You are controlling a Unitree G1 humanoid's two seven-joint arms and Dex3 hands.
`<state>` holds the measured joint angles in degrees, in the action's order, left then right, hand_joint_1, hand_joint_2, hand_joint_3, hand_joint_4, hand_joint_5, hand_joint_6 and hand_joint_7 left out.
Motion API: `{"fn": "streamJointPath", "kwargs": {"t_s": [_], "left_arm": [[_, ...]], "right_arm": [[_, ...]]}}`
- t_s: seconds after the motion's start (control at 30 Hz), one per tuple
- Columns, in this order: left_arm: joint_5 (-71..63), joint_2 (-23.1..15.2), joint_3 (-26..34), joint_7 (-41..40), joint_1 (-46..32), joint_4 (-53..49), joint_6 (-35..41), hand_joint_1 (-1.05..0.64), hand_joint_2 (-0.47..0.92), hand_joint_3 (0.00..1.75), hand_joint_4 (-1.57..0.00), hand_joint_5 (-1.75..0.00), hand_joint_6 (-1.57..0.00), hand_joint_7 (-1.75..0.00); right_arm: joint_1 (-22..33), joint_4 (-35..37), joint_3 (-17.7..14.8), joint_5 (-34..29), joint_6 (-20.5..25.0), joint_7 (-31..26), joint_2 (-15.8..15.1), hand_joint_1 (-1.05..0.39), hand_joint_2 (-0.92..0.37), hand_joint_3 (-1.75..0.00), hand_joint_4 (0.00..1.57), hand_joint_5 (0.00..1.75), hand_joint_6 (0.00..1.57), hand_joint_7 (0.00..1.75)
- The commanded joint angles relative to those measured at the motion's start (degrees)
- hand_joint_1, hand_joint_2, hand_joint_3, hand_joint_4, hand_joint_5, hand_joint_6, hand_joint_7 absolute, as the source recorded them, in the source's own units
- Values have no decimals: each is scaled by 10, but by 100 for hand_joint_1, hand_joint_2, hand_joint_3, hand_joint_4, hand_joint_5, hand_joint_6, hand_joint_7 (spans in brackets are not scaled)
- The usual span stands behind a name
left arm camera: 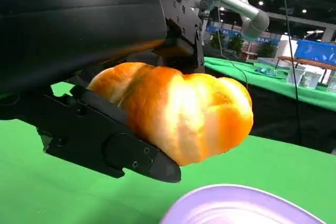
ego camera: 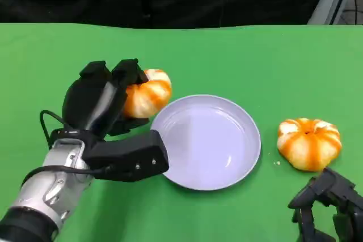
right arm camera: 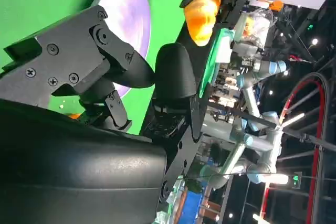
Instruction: Grasp the bread from the table and place it into the plate.
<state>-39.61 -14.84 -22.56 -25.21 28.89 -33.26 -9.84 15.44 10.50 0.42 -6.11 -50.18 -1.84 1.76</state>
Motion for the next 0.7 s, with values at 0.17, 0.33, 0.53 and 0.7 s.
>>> {"fn": "streamJointPath", "kwargs": {"t_s": [0.17,0.33,0.53,0.7], "left_arm": [[-14,12,-21,29,-1,64,-23,1,87,25,-49,-175,-50,-166],[-17,14,-17,33,-3,66,-23,1,87,26,-49,-175,-50,-166],[-43,65,-70,54,34,8,-23,-2,88,24,-49,-172,-53,-155],[-56,91,-95,56,59,-34,-26,-5,92,15,-48,-169,-58,-142]], "right_arm": [[-1,4,-8,-6,-1,-10,-5,-18,-52,-118,86,171,77,146],[-1,5,-8,-7,-1,-11,-5,-18,-52,-118,86,171,77,146],[12,-23,-1,-14,21,-14,4,-14,-54,-117,84,173,76,148],[22,-45,4,-20,42,-18,7,-10,-56,-117,82,175,74,150]]}}
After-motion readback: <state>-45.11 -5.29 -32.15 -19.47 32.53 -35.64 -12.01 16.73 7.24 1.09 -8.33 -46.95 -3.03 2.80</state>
